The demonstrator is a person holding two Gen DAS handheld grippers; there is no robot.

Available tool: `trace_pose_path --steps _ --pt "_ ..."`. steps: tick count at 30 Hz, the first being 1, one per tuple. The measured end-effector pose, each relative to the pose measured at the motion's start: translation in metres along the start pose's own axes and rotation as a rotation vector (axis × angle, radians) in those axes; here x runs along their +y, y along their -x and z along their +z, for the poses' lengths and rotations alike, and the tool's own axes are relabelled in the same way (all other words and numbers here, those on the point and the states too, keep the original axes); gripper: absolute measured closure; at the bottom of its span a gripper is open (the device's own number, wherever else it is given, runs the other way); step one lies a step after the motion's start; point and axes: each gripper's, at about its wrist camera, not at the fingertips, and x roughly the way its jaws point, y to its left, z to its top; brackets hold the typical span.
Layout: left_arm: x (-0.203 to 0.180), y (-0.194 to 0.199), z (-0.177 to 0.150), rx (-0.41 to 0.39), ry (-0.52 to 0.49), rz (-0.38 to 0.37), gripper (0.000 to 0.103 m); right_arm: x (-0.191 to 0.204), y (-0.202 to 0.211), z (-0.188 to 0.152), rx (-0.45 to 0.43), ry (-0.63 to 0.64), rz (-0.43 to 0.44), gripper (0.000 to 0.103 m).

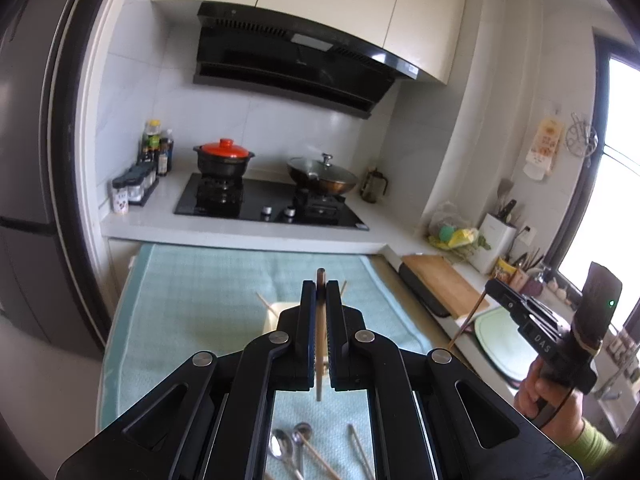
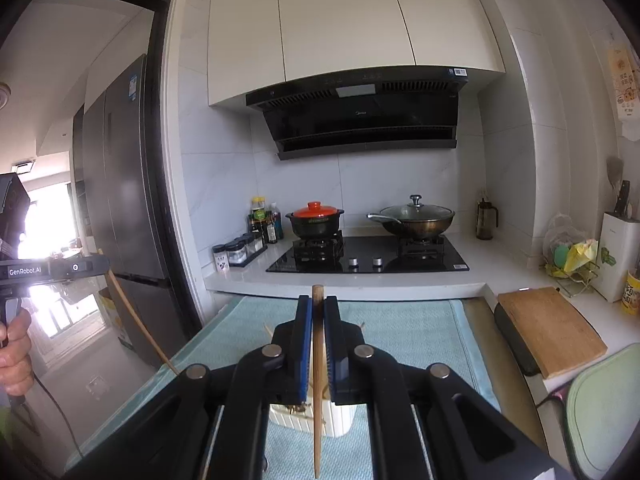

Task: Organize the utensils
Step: 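Lift the chopsticks with the right gripper and drop them into the caddy, then withdraw the open right gripper from the caddy back over the table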

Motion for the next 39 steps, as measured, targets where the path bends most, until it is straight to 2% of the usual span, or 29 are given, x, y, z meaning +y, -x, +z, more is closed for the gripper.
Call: trace_pose_path --steps 7,12,15,22,28,29,30,31,32,33,35,36,39 --pt "-0.005 -0.049 0.024 -0.028 -0.005 0.039 0.101 0.004 -0.05 0.037 -0.086 0.002 0.006 0.097" --pt "-0.004 -0.097 0.023 0.016 -0.007 0.06 0.101 0.002 -0.101 0.033 -0.099 -0.01 0.025 0.097" --pt "0.002 -0.13 0.012 0.07 0.009 0.065 0.101 -0.002 -0.137 0.015 -0.037 -0.027 0.054 0.097" --pt "0.019 -0.195 -0.025 0.216 0.045 0.095 0.101 -0.006 -0.209 -0.038 0.193 -0.046 0.098 0.097" --pt "0.026 -0.23 -0.041 0.29 0.052 0.127 0.1 -0.017 -0.248 -0.058 0.328 -0.093 0.1 0.095" --pt "0.026 -0.233 -0.041 0.293 0.056 0.13 0.1 -0.018 -0.25 -0.057 0.333 -0.105 0.1 0.093" --pt "0.028 -0.235 -0.041 0.292 0.062 0.133 0.098 -0.019 -0.253 -0.055 0.331 -0.11 0.102 0.08" --pt "0.031 -0.235 -0.039 0.295 0.07 0.133 0.087 -0.019 -0.251 -0.051 0.321 -0.113 0.098 0.061" --pt "0.033 -0.233 -0.038 0.296 0.08 0.138 0.066 -0.019 -0.246 -0.047 0.3 -0.12 0.098 0.054" --pt "0.036 -0.228 -0.035 0.285 0.089 0.147 0.046 -0.019 -0.24 -0.041 0.277 -0.126 0.1 0.052" --pt "0.039 -0.209 -0.03 0.233 0.087 0.159 0.026 -0.015 -0.225 -0.027 0.246 -0.117 0.1 0.052" --pt "0.04 -0.197 -0.028 0.212 0.077 0.162 0.021 -0.012 -0.215 -0.02 0.231 -0.096 0.093 0.051" --pt "0.04 -0.16 -0.03 0.194 0.029 0.169 0.015 -0.002 -0.179 -0.005 0.196 -0.01 0.08 0.05"
